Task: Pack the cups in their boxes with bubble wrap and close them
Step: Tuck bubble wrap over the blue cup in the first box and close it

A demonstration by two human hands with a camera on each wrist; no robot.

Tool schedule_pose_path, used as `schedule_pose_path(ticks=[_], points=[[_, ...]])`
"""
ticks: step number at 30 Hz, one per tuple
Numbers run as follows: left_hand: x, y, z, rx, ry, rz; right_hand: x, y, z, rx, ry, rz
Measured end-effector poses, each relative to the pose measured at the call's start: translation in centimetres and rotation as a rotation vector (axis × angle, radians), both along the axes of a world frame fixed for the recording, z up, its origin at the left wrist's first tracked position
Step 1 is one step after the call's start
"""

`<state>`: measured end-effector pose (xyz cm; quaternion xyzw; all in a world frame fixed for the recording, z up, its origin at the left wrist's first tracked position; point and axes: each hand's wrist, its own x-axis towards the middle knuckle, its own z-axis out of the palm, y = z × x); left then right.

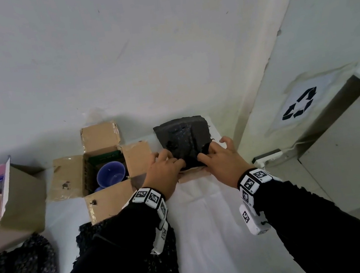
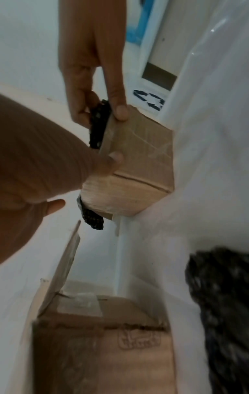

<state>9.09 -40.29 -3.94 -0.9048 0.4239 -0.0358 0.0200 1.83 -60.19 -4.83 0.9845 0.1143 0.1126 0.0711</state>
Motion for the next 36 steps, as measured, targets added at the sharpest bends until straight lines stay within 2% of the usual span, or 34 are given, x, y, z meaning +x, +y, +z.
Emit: schedule_pose_path(ticks=[2,6,12,19,24,27,30,36], points=[[0.0,-0.2,0.2,0.04,0.049,0.036,-0.3,0.1,0.2,0.002,0.018,0.004],[-0.4,0.0,0.9,0.063,0.088,-0.016,-2.0,0.0,0.4,0.023,0.033,0.067],[-2.6,1.0,1.2,0.056,0.154,-0.075,-4.3,1.1,-0.6,-0.018,-0.113,0.156],[-5.3,2.1,1.1,0.052,0.22,-0.092,-7.2,1.4,-1.1,0.002,-0.036,0.169],[-7.2,2.7,1.1,-0.05,0.092,-0.085,-8.4,1.9,-0.8,0.059,-0.107,0.153],[-7.9,2.8,0.4,-0.111,0.092,-0.113,-8.9,2.1,-0.3,0.058,-0.132,0.167],[-8.5,2.8,0.4,-0.07,0.06,-0.145,-8.9,2.0,0.1,0.037,-0.134,0.139],[-9.1,2.6,0.6,0.06,0.002,-0.078,-9.6,2.8,0.6,-0.039,-0.097,0.015]])
